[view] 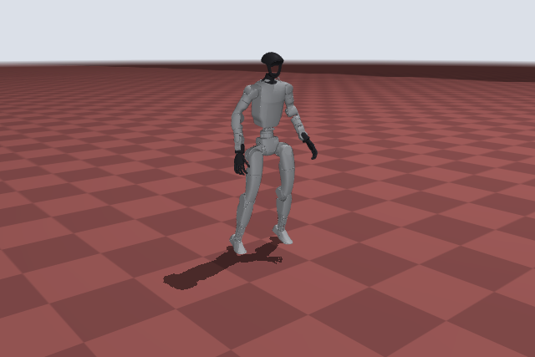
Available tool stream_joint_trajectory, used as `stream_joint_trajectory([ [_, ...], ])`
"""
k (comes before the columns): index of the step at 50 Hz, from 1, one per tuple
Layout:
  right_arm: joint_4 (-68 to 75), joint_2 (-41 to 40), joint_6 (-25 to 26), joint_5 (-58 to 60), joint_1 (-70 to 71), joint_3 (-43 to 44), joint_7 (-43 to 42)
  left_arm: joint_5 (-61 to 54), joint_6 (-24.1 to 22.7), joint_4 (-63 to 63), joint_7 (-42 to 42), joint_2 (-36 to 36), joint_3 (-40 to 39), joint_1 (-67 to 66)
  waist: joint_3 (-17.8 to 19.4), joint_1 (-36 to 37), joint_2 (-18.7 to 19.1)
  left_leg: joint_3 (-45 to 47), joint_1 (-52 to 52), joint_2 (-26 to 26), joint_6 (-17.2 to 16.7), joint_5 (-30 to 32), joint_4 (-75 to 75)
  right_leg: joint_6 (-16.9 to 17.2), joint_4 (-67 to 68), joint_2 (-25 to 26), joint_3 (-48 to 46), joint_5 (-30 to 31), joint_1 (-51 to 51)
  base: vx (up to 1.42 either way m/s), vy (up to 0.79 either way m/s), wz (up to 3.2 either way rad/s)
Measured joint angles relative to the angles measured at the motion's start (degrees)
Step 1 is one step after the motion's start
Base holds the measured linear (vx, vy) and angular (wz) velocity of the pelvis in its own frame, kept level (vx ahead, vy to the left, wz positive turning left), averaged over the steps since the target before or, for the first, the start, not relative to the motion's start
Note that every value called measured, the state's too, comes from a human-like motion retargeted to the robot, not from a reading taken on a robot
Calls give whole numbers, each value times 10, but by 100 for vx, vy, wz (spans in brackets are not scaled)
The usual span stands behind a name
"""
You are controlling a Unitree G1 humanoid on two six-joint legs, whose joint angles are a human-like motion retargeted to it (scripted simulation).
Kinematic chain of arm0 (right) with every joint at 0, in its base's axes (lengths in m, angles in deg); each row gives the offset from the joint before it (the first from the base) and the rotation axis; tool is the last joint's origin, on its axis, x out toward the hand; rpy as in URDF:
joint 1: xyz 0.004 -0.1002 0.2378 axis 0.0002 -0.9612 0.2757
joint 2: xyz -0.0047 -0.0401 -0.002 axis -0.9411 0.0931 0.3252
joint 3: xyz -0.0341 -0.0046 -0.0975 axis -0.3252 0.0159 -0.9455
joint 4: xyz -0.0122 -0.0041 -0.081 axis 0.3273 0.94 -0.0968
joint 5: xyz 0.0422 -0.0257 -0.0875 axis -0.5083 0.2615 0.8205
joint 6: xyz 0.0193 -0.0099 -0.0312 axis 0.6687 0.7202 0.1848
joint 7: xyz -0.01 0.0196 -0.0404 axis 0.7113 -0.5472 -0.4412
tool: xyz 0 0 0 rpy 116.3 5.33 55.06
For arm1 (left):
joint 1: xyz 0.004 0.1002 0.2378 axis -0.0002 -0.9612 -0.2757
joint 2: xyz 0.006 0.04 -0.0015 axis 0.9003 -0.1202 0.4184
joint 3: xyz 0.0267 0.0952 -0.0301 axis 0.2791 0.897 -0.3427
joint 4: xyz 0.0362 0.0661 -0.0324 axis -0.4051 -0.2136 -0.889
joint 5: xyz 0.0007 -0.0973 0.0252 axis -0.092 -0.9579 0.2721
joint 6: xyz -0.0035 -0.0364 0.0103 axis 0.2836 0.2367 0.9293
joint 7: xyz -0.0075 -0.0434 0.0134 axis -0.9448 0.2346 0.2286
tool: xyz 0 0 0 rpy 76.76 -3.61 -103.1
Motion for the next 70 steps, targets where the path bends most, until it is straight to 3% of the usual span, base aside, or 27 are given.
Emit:
stream_joint_trajectory([
  [3,1,9,-5,-19,52,1,-25,-30,1,19,24,10,-16,50,52,-8,1,2,-28,1,67,-308,189,-55,181,-11,-6,-335,-16,-10,5,16],
  [5,10,17,-18,-22,93,-7,-65,-28,7,11,51,14,-20,76,66,-19,6,-4,-101,9,155,-415,353,-136,329,-7,-8,-466,-75,-11,4,19],
  [7,-23,29,-29,-25,97,-8,-96,-39,8,8,76,12,-15,71,43,-20,6,11,-134,14,168,-390,373,-145,368,-10,-7,-445,-120,6,6,-20],
  [8,-63,36,-35,-29,81,-1,-110,-46,2,10,87,10,-12,58,18,-18,2,24,-132,11,146,-353,329,-122,340,-14,-6,-401,-131,20,6,-39],
  [10,-169,54,-47,-26,15,21,-106,-32,-17,25,83,9,-5,14,-40,-10,-6,40,-93,2,84,-225,179,-55,199,-16,0,-252,-106,28,5,-40],
  [13,-261,66,-50,14,-77,49,-47,32,-34,40,31,8,-18,-54,-101,-2,-4,20,-25,2,4,77,-59,31,-48,-4,12,79,-40,23,0,-21],
  [15,-261,52,-44,28,-108,56,-22,29,-35,39,4,-9,-42,-89,-115,-5,2,26,-8,17,-49,172,-128,68,-98,6,11,167,-31,12,-1,-9],
  [20,-170,18,-16,12,-76,43,-4,-35,-14,14,8,-27,-65,-97,-78,-19,9,101,4,30,-40,162,-99,31,-56,5,-42,131,-24,0,0,0],
  [23,-119,12,-7,24,-51,32,-16,-25,-10,1,21,-8,-40,-72,-41,-18,7,70,10,19,-21,123,-44,6,-31,-2,-14,94,-3,0,2,0],
  [29,-57,-6,3,11,-25,26,-21,-27,-6,7,16,19,-15,-27,-12,3,0,-16,3,-2,-31,51,7,25,-23,-10,46,48,10,0,2,-7],
  [30,-52,-6,6,8,-16,27,-21,-33,-2,10,17,19,-21,-17,-1,6,4,-24,8,-1,-29,15,19,12,-8,-9,42,0,14,-5,5,-21],
  [32,-31,-4,10,-9,27,25,-37,-72,6,9,37,18,-41,19,42,2,7,-17,2,2,5,-178,127,-31,95,-16,17,-225,17,-11,4,0],
  [35,35,-7,2,-39,105,19,-80,-129,12,-18,73,11,-66,69,80,-21,9,-25,-82,12,113,-399,358,-148,326,-15,4,-477,-54,-15,2,44],
  [37,39,-8,-7,-47,117,22,-107,-167,8,-25,96,9,-58,73,60,-26,1,-27,-130,10,144,-389,396,-149,394,-22,-7,-466,-112,1,-1,39],
  [39,-13,-5,-19,-48,87,25,-125,-189,-7,-18,104,11,-40,54,8,-18,-14,-17,-132,5,111,-305,307,-93,313,-28,-11,-371,-121,19,-4,-2],
  [40,-52,0,-24,-43,61,24,-121,-188,-15,-12,98,12,-32,37,-22,-11,-21,-12,-117,3,86,-242,235,-60,235,-26,-9,-302,-107,25,-5,-37],
  [43,-116,15,-26,-23,-8,11,-38,-106,-19,-25,32,4,-31,-25,-97,3,-31,-20,-55,0,14,41,-6,11,-30,-17,10,27,-47,23,-3,-44],
  [45,-112,13,-27,-16,-37,10,7,-46,-16,-48,-2,-10,-32,-54,-124,5,-29,-5,-34,8,-29,132,-90,63,-103,-12,14,150,-38,15,-1,-25],
  [47,-85,5,-24,-11,-39,13,29,-15,-9,-63,-19,-22,-35,-70,-132,1,-24,49,-29,16,-44,125,-100,83,-104,-9,-2,148,-46,6,-2,-24],
  [50,-32,-8,-12,0,-12,15,27,-4,-4,-84,-25,-36,-38,-71,-115,-6,-15,108,-13,16,-34,105,-79,63,-82,-14,-48,131,-42,-1,0,-31],
  [54,10,-18,3,8,21,20,14,-3,11,-114,-6,-41,-33,-38,-64,-8,-2,81,13,7,-12,66,-31,15,-52,-14,-45,78,-13,-1,1,-12],
  [58,4,-14,1,4,38,8,31,-8,15,-112,4,-39,-36,-10,-32,-8,1,52,17,3,-15,52,-11,6,-21,-7,21,44,-18,0,0,0],
  [60,-14,-5,1,-1,49,4,38,-24,17,-97,5,-29,-38,8,-11,-12,-1,44,13,1,-2,-22,24,-9,9,-15,27,-34,-18,-4,0,9],
  [62,-20,4,-2,-19,74,5,20,-52,17,-84,12,-13,-42,38,17,-22,-1,34,-15,6,38,-219,146,-46,109,-20,28,-238,-32,-14,3,39],
  [65,28,5,-12,-34,127,1,-40,-74,22,-90,30,0,-50,73,51,-35,11,22,-99,29,152,-416,366,-173,362,-5,27,-461,-126,-17,4,29],
  [67,68,-6,-1,-31,155,-7,-62,-83,30,-105,52,-3,-32,86,69,-39,10,36,-136,38,179,-403,443,-199,474,-13,12,-445,-181,-6,2,6],
  [70,87,-24,3,-48,170,-8,-68,-88,34,-143,62,-13,1,108,55,-42,5,35,-143,32,129,-351,417,-154,455,-22,9,-380,-188,7,4,30],
])
